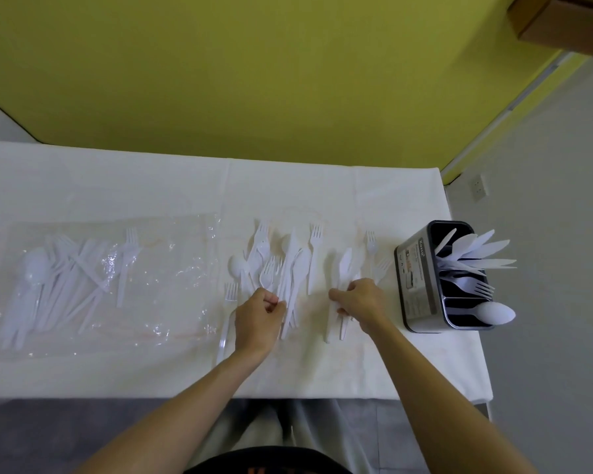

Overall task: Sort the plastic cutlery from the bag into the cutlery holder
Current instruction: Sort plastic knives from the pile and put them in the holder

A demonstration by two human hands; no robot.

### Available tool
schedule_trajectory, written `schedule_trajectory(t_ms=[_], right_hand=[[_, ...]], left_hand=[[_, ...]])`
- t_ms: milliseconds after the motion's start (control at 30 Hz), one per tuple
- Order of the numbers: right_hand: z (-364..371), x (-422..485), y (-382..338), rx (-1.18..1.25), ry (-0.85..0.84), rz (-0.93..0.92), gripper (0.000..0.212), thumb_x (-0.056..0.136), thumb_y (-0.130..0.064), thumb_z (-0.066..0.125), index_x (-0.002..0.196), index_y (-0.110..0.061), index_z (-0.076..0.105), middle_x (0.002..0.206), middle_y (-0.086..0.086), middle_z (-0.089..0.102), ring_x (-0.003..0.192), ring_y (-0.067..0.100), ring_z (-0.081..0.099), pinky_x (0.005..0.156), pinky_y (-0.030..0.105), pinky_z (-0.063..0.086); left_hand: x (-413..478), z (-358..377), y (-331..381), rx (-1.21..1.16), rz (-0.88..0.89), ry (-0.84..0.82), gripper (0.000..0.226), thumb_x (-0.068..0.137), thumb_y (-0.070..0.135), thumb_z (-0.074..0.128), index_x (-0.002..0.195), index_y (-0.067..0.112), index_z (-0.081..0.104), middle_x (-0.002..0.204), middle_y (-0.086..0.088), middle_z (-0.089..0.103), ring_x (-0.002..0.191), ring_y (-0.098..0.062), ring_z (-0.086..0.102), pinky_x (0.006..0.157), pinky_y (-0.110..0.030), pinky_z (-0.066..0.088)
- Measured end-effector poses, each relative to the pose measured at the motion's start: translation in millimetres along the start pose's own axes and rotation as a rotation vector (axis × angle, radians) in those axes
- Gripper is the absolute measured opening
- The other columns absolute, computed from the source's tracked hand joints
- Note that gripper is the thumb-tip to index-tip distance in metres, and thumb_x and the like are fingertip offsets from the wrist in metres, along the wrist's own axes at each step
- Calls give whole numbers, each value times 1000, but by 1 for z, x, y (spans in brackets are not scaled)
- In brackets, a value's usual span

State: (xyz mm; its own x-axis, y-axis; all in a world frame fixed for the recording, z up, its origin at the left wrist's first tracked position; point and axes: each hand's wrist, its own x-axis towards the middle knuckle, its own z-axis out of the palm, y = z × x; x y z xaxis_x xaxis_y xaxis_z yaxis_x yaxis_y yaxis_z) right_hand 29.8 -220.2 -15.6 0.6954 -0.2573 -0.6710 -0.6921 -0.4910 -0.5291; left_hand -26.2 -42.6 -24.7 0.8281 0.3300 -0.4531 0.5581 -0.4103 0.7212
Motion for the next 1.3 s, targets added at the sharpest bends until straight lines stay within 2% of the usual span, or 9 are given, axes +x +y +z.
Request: schedule_trajectory(t_ms=[133,267,367,600,767,867,1000,1167,1300], right_hand=[[-6,0,-2,46,17,-44,19,79,-15,74,81,-1,62,72,9,67,50,10,62,48,20,49],[15,-7,-14,85,-106,-67,15,76,-9,75,71,-1,63,64,7,62,49,12,63,63,31,61],[41,-14,-19,69,-157,-63,15,76,-10,77,70,-3,66,66,6,66,47,13,64,51,22,55],[55,-12,-17,79,-102,-25,25,81,-19,75,93,2,68,87,13,69,59,17,63,42,14,44],[19,-4,-5,70,-38,-5,16,83,-16,69,74,-5,60,65,5,62,48,11,58,48,16,46],[5,0,3,124,-14,-27,8,77,-8,71,73,-6,65,64,5,64,49,14,58,54,22,50],[12,-2,-1,112,-75,-60,13,78,-8,74,73,-1,65,63,5,61,50,14,58,56,26,55],[40,-5,-14,138,-107,-124,18,82,-16,75,70,-12,61,64,0,60,51,12,57,41,12,41],[44,-3,-18,329,-213,-63,15,79,-13,78,89,-5,71,87,15,73,75,28,70,65,31,59]], left_hand=[[-2,2,0,-16,3,3,7,88,18,65,89,18,58,73,8,61,69,-9,59,57,-9,37],[-7,0,1,-24,45,19,11,90,18,63,98,23,57,77,6,62,68,-6,58,57,-9,38],[-9,-3,1,-21,50,39,9,90,20,62,96,23,56,74,6,61,65,-6,58,54,-10,37],[-5,-10,-9,-28,42,66,10,88,20,65,83,13,60,71,1,65,64,-11,59,56,-14,40],[-2,-9,-16,-69,33,37,9,85,15,70,85,13,61,76,7,62,71,-7,59,60,-7,41],[-3,-6,-18,-112,38,-3,23,82,10,73,101,18,61,77,8,62,72,-11,62,67,-16,47],[-6,0,-16,-67,38,8,21,82,16,74,100,18,62,76,8,64,71,-10,64,67,-23,52],[-9,0,-9,-55,34,31,14,86,24,69,92,26,56,76,8,66,65,-10,63,58,-16,44],[-8,-8,-7,-61,46,51,8,88,25,66,91,23,60,68,14,64,62,-2,60,54,-4,37]])
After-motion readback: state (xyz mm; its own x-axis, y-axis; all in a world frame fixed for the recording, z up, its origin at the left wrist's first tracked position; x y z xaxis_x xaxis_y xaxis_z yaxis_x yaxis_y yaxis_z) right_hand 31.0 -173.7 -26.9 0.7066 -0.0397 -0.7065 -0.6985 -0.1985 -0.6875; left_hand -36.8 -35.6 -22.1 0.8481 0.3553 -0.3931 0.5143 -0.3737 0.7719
